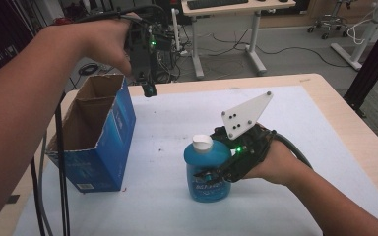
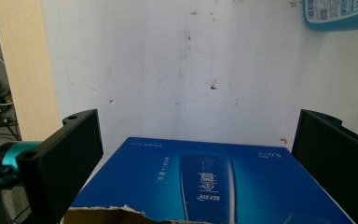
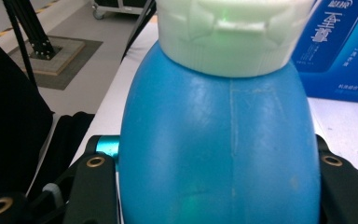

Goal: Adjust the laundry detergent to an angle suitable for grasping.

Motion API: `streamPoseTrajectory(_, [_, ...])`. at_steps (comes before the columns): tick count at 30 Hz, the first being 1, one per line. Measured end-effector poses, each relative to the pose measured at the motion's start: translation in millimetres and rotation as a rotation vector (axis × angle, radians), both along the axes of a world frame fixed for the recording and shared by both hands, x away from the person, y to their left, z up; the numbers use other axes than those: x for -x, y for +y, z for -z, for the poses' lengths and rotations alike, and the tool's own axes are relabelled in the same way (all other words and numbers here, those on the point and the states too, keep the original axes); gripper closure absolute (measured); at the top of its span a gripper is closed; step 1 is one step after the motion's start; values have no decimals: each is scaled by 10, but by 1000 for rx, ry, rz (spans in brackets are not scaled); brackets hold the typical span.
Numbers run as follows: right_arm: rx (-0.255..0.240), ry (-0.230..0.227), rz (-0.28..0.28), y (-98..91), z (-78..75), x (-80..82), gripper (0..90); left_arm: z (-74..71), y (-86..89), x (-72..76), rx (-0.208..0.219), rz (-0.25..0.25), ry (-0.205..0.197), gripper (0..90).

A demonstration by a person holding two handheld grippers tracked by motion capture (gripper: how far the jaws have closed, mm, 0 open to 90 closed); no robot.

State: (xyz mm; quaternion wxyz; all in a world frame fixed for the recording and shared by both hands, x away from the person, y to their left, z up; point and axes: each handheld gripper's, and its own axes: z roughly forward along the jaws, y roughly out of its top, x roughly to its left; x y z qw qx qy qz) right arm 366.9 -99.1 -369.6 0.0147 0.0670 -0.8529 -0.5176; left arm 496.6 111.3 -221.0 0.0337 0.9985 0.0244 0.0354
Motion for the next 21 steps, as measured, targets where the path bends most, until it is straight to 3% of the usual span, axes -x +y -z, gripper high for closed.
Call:
streamPoseTrajectory(5, [-18, 27, 11, -60, 36, -35, 432, -10, 3, 0, 5, 4, -7, 17])
streamPoseTrajectory(13, [-7, 34, 14, -75, 29, -33, 419, -2, 20, -15, 3, -7, -6, 17])
streamPoseTrajectory(21, [-18, 51, 26, -83, 8, -35, 338, 1, 11, -26, -1, -5, -5, 17])
